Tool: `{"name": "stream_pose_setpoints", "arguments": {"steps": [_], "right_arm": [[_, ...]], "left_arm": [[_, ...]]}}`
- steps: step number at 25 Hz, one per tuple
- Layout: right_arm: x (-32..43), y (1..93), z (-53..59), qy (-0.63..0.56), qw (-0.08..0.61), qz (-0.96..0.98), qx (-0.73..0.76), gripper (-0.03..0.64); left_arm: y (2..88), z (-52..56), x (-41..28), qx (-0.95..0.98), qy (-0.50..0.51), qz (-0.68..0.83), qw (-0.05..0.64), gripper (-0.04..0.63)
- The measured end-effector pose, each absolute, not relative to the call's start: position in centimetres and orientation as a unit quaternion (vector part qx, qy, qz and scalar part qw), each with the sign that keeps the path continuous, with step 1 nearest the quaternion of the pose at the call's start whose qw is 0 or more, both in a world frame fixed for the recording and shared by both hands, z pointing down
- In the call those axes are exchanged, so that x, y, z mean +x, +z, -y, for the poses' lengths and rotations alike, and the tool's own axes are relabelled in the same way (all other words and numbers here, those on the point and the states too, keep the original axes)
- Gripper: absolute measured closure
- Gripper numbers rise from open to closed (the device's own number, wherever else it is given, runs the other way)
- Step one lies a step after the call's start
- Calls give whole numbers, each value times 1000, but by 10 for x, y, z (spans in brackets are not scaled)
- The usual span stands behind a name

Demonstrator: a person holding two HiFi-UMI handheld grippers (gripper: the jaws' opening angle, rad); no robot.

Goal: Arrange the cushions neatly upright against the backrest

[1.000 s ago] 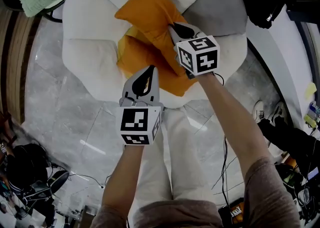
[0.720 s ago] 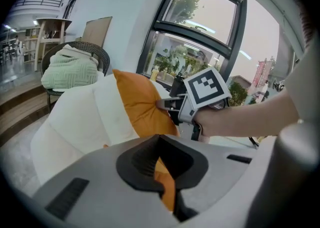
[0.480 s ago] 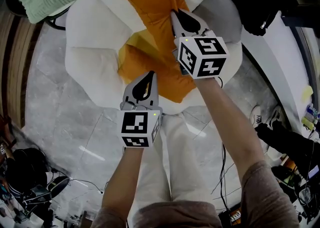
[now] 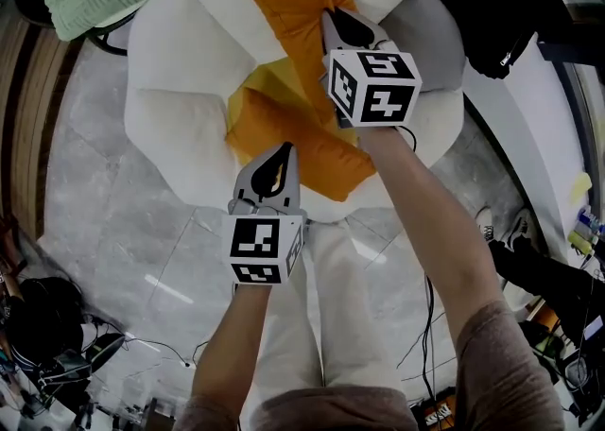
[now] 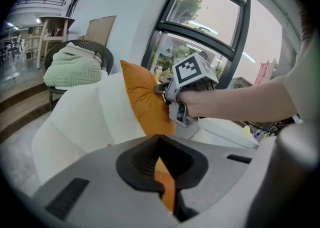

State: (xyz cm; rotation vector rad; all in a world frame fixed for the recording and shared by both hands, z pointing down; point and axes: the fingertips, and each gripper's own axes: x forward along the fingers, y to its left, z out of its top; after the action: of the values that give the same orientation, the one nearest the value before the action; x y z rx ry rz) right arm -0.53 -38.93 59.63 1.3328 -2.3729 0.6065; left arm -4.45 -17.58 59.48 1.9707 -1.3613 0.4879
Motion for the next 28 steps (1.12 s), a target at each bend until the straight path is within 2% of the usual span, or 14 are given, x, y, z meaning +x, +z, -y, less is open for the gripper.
{"name": "stream_pose_setpoints", "arguments": {"steps": [17,28], "right_arm": [[-50,667,394,241,233,837,432,581],[-64,690,375,241,256,850,393,552]], "left_arm": [[621,164,-64,737,177,538,368,591],[628,160,-63,736,174,535,376,591]]}}
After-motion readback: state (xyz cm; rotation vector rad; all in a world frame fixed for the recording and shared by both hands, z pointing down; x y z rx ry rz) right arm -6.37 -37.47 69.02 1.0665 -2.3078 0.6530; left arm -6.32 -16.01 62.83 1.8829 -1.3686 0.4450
